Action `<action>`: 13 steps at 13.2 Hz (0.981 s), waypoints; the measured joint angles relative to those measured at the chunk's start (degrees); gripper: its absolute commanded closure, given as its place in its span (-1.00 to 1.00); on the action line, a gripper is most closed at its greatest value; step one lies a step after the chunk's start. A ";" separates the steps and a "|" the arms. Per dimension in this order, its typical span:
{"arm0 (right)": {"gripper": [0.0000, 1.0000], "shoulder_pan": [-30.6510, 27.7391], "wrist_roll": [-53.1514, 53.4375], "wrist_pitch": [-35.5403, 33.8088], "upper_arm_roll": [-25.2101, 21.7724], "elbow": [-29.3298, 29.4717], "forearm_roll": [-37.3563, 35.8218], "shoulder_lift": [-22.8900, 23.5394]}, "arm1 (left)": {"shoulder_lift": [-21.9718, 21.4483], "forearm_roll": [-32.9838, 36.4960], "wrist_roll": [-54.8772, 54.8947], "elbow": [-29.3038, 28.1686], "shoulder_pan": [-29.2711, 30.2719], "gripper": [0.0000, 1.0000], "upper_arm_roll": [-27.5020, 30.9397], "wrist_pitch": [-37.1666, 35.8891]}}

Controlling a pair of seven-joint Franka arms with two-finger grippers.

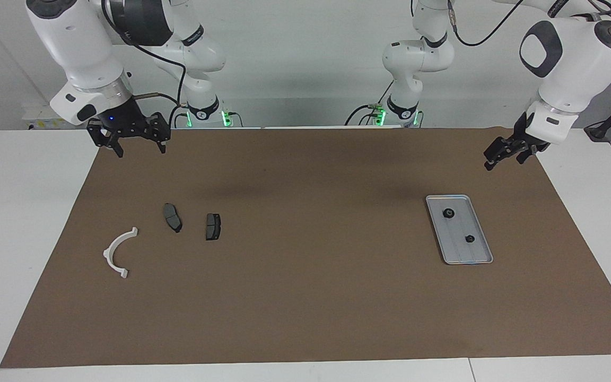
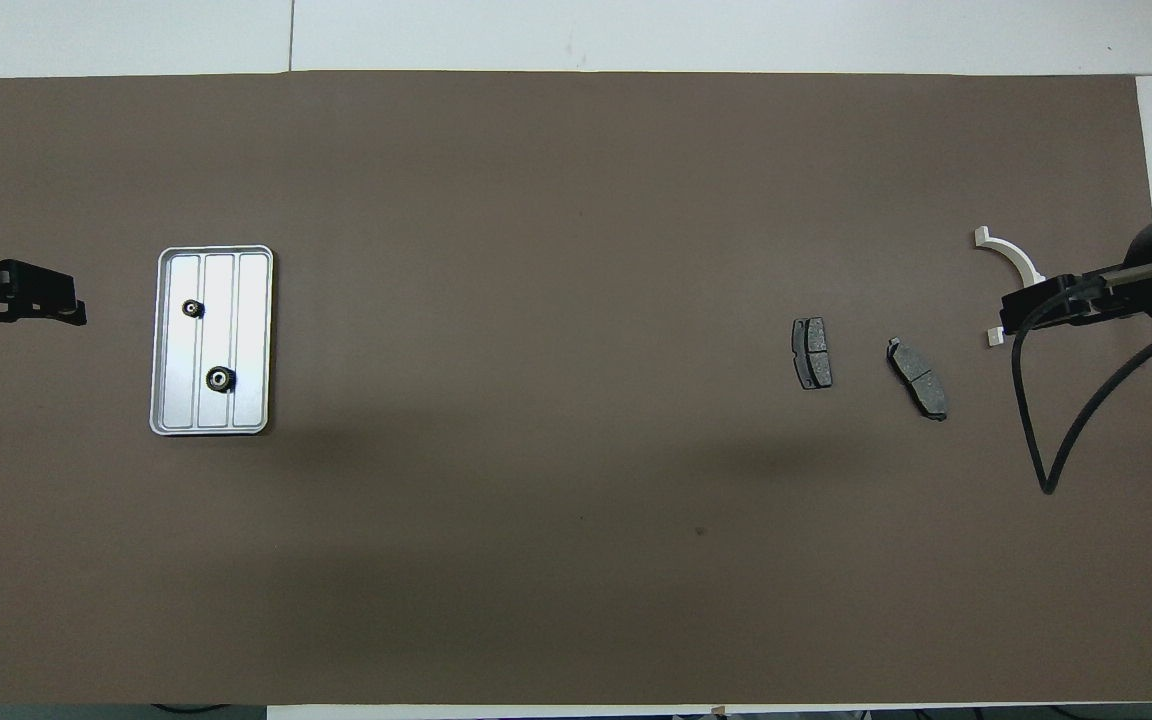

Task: Pick bearing gear from pile to tray

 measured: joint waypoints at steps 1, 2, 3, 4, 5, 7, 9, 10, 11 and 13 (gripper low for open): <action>-1.00 0.00 0.00 0.00 0.00 0.00 0.00 0.00 | 0.00 0.00 0.00 0.01 0.00 -1.00 0.00 0.00; -1.00 0.00 0.00 0.00 0.00 0.00 0.00 0.00 | 0.00 0.00 0.00 0.02 0.00 -1.00 0.00 0.00; -1.00 0.00 0.00 0.00 0.00 0.00 0.00 0.00 | 0.00 0.00 0.00 0.03 0.00 -1.00 0.00 0.00; -1.00 0.00 0.00 0.00 0.00 0.00 0.00 0.00 | -0.02 0.00 0.00 0.08 0.00 -1.00 -0.01 -0.01; -1.00 0.00 0.00 0.00 0.00 0.00 0.00 0.00 | -0.04 0.00 0.00 0.14 0.00 -1.00 -0.05 -0.08; -1.00 -0.01 0.00 0.00 -0.01 0.00 0.00 0.00 | -0.06 0.00 0.00 0.50 0.00 -1.00 -0.27 -0.99; -1.00 -0.10 0.00 0.00 -0.08 0.00 0.00 0.00 | -0.15 0.00 0.00 1.27 0.00 -1.00 -0.78 -2.07; -1.00 -0.13 0.00 0.00 -0.10 0.00 0.00 0.00 | -0.25 0.00 0.00 1.51 0.00 -1.00 -1.02 -2.14; -1.00 -0.11 0.00 0.00 -0.09 0.00 0.00 0.00 | -0.39 0.00 0.00 1.65 0.00 -1.00 -1.19 -2.14; -1.00 -0.02 0.00 0.02 -0.05 0.00 0.00 0.00 | -0.58 0.00 0.00 1.70 0.00 -1.00 -1.27 -2.14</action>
